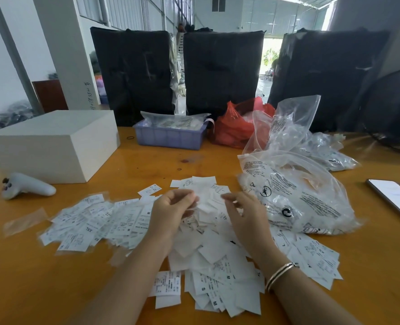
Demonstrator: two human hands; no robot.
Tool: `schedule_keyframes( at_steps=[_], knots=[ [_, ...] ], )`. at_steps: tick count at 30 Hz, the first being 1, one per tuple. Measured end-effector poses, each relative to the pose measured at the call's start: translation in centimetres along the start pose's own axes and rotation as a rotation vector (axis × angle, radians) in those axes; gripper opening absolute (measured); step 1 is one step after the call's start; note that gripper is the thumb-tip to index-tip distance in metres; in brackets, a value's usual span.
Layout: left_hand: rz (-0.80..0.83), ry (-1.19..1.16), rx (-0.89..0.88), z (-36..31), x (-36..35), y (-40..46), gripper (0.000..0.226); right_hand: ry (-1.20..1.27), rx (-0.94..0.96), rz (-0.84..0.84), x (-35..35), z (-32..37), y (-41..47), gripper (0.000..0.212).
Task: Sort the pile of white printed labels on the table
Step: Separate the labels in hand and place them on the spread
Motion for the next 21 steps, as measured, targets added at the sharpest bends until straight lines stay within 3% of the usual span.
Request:
schedule_keyframes(
  at_steps=[5, 13, 17, 21],
  knots=[
    [-0.039, -0.196, 0.021, -0.1, 0.6, 0.3, 0.005, -0.418, 0.063, 0.281, -1.7, 0.3, -0.7, 0.031],
    [0.016, -0.197, 0.050, 0.1, 0.2, 0.2, 0.021, -0.514, 0.071, 0.252, -1.2, 1.1, -0.6, 0.033],
    [0.019, -0.183, 0.067, 0.2, -0.1, -0.2, 0.016, -0.300, 0.055, 0.066, -0.9, 1.2, -0.2, 0.020],
    [0.031, -0.180, 0.091, 0.1, -0.4, -0.4, 0.008, 0.296, -0.209, -0.082, -0.6, -0.3, 0.0, 0.017]
  ],
)
Point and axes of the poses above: each hand's wrist, its own y-axis towards the middle knuckle, its own x-axis out of the back of the hand, z = x × y, the point moved 4 cm from there along y, towards the middle knuckle, and after that the axes turned 7 degrees about x, right-handed, at the moved point
